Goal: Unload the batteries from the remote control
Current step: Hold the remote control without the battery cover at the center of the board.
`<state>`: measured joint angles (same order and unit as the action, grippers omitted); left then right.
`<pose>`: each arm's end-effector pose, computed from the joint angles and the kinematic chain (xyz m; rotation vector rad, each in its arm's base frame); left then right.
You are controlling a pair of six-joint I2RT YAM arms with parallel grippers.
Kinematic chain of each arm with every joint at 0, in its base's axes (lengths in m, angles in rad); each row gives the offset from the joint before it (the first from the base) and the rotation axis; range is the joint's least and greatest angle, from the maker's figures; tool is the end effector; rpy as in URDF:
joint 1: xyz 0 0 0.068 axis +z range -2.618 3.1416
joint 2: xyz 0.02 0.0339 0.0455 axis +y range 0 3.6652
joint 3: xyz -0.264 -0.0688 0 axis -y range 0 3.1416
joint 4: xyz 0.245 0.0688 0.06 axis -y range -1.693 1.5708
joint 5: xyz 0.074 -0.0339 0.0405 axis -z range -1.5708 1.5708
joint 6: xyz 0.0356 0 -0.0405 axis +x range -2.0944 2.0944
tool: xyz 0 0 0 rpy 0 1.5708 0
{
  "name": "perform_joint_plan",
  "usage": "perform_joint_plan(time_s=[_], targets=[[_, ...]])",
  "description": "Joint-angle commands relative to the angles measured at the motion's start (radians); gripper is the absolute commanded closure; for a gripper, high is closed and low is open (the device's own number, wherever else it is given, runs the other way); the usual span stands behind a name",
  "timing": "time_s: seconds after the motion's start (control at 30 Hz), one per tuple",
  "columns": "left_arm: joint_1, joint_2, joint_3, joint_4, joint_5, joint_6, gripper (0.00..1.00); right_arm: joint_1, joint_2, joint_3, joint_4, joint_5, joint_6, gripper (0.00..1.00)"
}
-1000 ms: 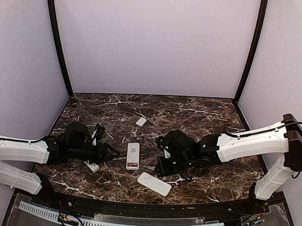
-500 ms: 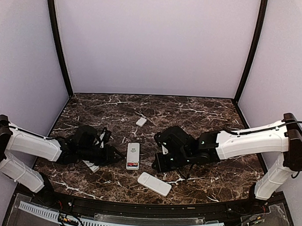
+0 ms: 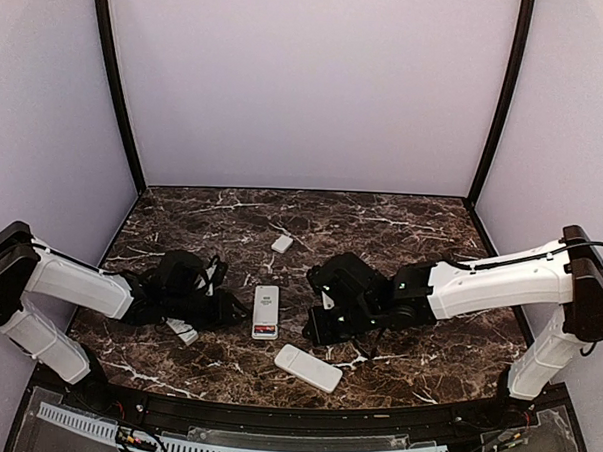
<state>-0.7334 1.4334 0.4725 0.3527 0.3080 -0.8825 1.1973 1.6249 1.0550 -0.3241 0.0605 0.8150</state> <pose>0.1874 -0.1834 0.1469 0.0154 2.4332 -1.1758 0.1266 0.3172 0.2101 -0.4728 2.5906 0.7402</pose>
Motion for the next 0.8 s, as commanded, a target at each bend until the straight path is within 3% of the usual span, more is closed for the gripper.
perform_joint_plan(time_s=[0.0,0.77], targets=[[-0.004,0.024,0.015,0.013,-0.009,0.019,0.67,0.01,0.008,0.027,0.002,0.005,0.006,1.0],[-0.004,0.095,0.009,0.068,0.003,0.017,0.73,0.022,0.035,0.037,-0.008,-0.008,0.024,1.0]])
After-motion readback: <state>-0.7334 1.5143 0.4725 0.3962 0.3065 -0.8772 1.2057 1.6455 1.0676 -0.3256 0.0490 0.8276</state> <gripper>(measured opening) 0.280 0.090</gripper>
